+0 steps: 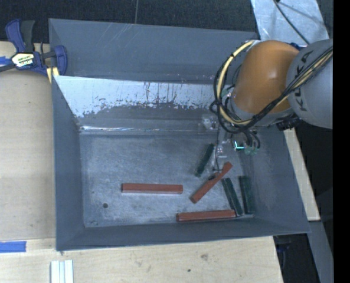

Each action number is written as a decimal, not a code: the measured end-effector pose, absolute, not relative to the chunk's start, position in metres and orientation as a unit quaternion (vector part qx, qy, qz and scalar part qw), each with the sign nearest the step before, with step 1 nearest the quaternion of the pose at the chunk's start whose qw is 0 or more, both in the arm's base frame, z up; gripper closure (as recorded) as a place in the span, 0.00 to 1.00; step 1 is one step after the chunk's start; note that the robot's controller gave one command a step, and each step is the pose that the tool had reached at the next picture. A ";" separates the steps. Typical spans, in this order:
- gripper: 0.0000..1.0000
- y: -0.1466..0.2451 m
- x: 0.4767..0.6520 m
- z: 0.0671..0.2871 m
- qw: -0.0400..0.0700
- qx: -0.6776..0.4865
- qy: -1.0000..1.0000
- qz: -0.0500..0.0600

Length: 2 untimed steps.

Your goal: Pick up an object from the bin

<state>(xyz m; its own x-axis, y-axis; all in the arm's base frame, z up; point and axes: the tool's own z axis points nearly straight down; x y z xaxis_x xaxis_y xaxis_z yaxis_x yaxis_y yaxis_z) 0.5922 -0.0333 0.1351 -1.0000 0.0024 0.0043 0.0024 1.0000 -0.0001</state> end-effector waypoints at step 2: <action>1.00 -0.061 0.621 0.071 -0.002 0.220 -0.975 0.000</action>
Offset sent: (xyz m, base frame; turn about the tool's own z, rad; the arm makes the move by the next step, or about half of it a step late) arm 0.0275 -0.0269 -0.0651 -0.4509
